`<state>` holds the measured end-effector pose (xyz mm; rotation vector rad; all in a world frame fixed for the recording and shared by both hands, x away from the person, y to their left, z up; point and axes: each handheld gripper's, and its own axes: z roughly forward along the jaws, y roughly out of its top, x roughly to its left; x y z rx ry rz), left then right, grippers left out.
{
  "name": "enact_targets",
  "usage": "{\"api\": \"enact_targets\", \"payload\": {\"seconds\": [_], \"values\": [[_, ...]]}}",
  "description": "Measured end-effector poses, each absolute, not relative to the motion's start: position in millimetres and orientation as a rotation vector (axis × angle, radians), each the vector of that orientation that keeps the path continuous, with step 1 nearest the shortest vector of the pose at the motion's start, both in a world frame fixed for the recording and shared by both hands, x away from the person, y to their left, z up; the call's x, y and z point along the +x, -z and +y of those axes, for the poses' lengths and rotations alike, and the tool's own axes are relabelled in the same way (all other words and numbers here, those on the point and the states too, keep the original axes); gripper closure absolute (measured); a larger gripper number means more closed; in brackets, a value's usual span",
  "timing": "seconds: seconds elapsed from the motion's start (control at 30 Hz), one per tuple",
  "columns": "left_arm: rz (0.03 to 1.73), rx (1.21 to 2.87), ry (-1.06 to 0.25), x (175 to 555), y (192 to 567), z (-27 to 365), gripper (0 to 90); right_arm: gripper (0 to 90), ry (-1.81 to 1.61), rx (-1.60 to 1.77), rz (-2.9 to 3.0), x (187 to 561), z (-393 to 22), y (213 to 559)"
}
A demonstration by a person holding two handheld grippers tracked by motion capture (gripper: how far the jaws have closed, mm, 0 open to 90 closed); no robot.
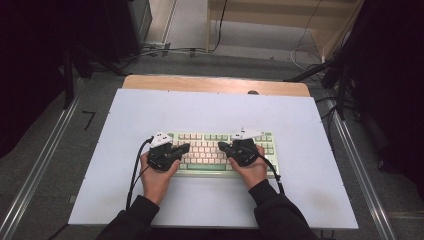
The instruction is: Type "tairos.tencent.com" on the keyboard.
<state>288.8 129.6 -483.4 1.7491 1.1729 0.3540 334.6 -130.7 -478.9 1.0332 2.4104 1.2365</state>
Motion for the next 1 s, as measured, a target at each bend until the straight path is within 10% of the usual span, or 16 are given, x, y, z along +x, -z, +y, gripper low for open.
{"api": "enact_targets", "payload": {"seconds": [1.0], "values": [[1.173, 1.801, -0.352, 304, 490, 111, 90.0, 88.2, -1.242, 1.035, 2.411, 332, -131, 478]]}}
